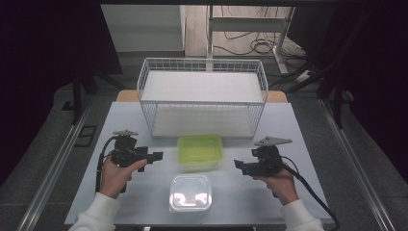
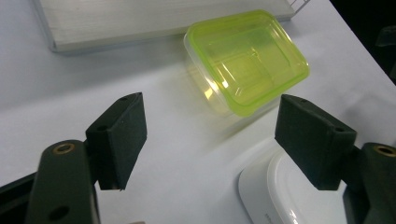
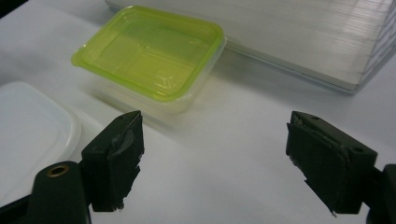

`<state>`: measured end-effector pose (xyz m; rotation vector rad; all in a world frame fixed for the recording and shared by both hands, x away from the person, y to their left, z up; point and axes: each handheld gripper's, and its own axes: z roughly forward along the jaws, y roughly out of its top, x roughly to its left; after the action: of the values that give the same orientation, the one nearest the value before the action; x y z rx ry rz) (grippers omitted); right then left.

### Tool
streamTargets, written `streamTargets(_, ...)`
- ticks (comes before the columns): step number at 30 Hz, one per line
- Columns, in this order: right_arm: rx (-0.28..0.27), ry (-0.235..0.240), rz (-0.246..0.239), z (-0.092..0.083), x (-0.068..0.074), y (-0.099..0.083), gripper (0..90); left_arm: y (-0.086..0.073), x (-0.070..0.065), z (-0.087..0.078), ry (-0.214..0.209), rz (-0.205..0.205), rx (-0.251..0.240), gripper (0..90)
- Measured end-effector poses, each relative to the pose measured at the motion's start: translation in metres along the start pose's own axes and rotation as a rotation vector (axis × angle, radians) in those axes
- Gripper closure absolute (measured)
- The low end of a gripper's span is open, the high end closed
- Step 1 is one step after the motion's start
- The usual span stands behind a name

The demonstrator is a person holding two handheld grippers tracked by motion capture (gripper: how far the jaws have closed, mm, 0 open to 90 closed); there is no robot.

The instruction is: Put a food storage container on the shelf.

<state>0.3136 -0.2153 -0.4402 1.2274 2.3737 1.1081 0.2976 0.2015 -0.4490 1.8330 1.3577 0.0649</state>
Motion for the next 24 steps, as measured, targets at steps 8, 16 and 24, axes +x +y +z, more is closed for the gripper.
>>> streamTargets(8,0.008,0.046,0.041,0.014,-0.004,0.014,22.3,0.008,0.005,0.016,-0.045,-0.041,0.024,25.2)
streamTargets(16,0.036,0.065,0.066,0.03,-0.01,0.017,23.2,0.015,0.008,0.051,-0.107,-0.115,0.072,27.1)
streamTargets(24,0.041,0.065,0.02,0.03,-0.004,0.019,23.1,0.022,0.018,0.081,-0.179,-0.215,0.096,37.9)
